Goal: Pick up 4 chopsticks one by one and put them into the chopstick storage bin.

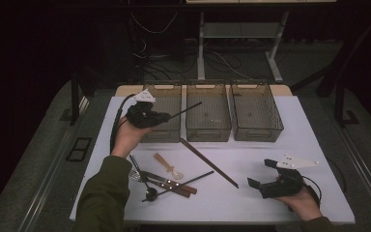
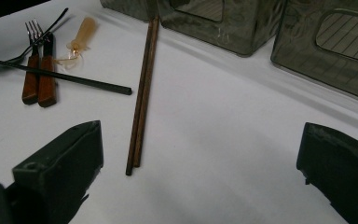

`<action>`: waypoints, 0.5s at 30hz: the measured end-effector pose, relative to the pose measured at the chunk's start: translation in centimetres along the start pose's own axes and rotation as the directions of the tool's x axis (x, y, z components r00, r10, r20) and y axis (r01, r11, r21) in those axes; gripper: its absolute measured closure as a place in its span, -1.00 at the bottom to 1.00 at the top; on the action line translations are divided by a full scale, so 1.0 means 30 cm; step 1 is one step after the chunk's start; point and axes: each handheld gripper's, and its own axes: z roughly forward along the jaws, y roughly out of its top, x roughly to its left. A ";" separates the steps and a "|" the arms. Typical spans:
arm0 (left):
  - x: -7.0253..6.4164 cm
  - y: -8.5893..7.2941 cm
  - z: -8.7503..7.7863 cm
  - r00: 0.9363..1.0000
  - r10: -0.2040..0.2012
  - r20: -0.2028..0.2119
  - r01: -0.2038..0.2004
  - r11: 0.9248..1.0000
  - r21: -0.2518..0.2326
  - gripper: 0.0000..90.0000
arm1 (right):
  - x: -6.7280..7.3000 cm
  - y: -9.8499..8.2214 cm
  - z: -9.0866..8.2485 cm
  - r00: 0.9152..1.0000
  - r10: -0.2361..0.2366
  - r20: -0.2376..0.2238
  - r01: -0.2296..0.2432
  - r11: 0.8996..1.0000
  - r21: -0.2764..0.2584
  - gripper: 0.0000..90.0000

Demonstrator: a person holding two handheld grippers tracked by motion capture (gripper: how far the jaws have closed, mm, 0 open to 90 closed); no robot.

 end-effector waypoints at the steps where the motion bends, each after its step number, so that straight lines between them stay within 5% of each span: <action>1: 0.009 0.000 0.002 1.000 -0.004 -0.009 0.004 1.000 0.003 0.89 | 0.000 0.000 0.000 1.000 0.000 0.000 0.000 1.000 0.000 -0.98; 11: 0.092 0.001 0.026 0.991 -0.070 -0.110 0.073 0.997 0.024 0.89 | 0.001 0.000 -0.002 1.000 -0.001 -0.001 0.001 1.000 -0.004 -0.98; 15: 0.126 -0.007 0.031 0.980 -0.101 -0.171 0.107 0.994 0.030 0.89 | 0.000 0.001 -0.005 1.000 0.000 0.000 0.000 1.000 -0.005 -0.98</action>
